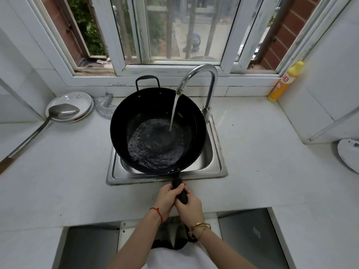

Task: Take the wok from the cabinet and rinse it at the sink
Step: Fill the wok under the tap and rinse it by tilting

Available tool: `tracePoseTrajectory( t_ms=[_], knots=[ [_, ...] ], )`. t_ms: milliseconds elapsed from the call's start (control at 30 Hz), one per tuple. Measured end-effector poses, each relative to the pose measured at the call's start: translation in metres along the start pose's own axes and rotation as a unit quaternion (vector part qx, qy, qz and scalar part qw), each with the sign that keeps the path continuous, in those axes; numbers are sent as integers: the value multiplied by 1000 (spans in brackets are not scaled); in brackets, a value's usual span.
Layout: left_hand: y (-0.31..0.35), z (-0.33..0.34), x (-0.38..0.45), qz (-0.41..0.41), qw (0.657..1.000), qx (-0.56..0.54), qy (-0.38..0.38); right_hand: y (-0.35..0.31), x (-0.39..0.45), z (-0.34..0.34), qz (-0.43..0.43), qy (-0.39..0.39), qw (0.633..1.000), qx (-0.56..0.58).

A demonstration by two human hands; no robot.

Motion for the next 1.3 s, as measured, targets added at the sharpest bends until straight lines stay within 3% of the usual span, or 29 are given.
tracePoseTrajectory(
  t_ms=[167,267,500,767,1000,1300],
  knots=[
    [4,-4,-6,32,998,34,52,-5,-6,2,79,-43,995,43],
    [4,-9,-8,11,997,21,75,-14,-10,1,77,-42,995,53],
    [4,-4,-18,-75,992,-104,-7,-15,-16,-4,-24,3,998,-52],
    [1,3,-19,-71,995,-68,-12,-7,-14,-11,-3,-18,998,-52],
    [3,-9,-13,13,993,68,92,-3,-7,3,124,-100,986,50],
    [32,-29,-14,118,942,203,239,-19,-3,31,236,-201,940,142]
  ],
)
Point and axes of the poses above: each hand's wrist, its own x-axis towards the middle knuckle, its own z-axis out of the palm, y = z × x, the point moved 3 cm from there along x, towards the middle knuckle, and after that the axes turned 13 degrees about y, right-handed, at the moved point
